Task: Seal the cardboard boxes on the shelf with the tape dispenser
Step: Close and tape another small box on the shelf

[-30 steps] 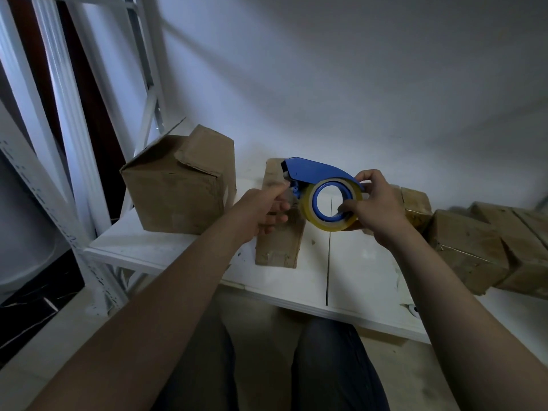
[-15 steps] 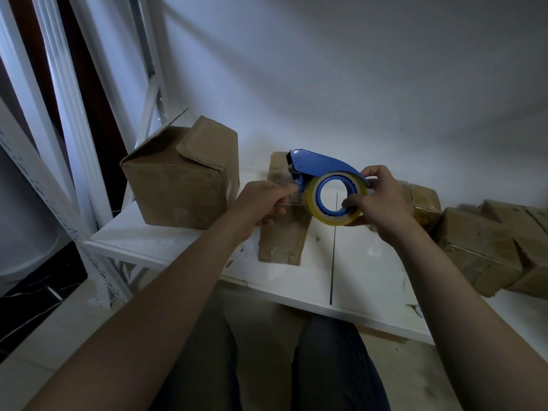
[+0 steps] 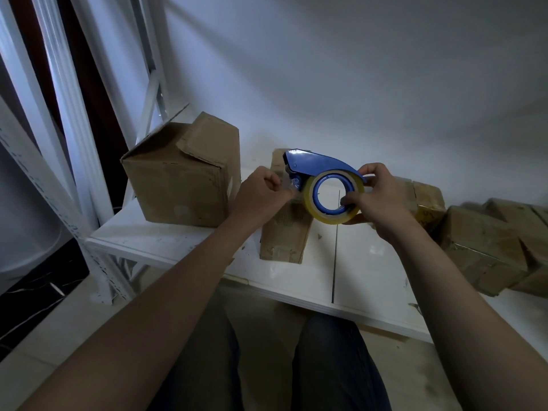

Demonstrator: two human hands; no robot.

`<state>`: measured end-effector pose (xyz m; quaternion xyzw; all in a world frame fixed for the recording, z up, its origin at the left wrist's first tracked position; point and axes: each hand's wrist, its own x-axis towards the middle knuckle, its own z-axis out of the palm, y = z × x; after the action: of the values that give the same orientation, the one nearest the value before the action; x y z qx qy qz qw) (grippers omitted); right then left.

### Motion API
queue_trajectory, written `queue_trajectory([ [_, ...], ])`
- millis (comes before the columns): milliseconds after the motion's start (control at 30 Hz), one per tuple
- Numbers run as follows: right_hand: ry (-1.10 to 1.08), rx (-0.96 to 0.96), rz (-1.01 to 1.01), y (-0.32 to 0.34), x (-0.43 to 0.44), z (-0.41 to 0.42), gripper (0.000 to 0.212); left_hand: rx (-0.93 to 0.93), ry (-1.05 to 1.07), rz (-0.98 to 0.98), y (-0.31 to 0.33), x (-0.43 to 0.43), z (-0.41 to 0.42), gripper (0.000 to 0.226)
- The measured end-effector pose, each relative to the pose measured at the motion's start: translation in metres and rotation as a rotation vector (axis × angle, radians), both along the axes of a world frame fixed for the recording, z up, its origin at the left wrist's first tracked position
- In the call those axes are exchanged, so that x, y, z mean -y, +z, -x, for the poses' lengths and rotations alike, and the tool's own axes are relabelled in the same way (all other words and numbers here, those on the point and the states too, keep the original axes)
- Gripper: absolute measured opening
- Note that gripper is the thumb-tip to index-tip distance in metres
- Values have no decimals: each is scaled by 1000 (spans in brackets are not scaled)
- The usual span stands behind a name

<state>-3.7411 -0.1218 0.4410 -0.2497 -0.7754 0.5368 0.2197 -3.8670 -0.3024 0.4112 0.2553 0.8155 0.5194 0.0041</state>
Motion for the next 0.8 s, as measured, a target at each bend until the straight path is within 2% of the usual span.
queue_trajectory([
  [67, 4, 9, -5, -1, 0, 0, 50, -105, -18, 47, 0, 3, 1, 19],
  [167, -9, 27, -37, 0, 0, 0, 49, -262, -64, 82, 3, 10, 7, 28],
  [267, -32, 45, -67, -1, 0, -1, 45, -391, -150, 128, 4, 18, 15, 28],
  [400, -44, 41, -53, 0, 0, -2, 43, -421, -205, 180, 2, 26, 20, 27],
  [533, -64, 42, -45, 4, -3, -5, 44, -421, -168, 155, -2, 36, 26, 13],
  [633, -67, 34, -37, 6, -6, -7, 45, -204, -148, 36, -8, 34, 25, 5],
  [700, -75, 33, -35, 8, -6, -7, 45, 43, -143, -70, -7, 28, 15, 11],
  [800, -75, 32, -38, 10, -6, -7, 46, 428, -117, -96, 1, 19, -8, 29],
])
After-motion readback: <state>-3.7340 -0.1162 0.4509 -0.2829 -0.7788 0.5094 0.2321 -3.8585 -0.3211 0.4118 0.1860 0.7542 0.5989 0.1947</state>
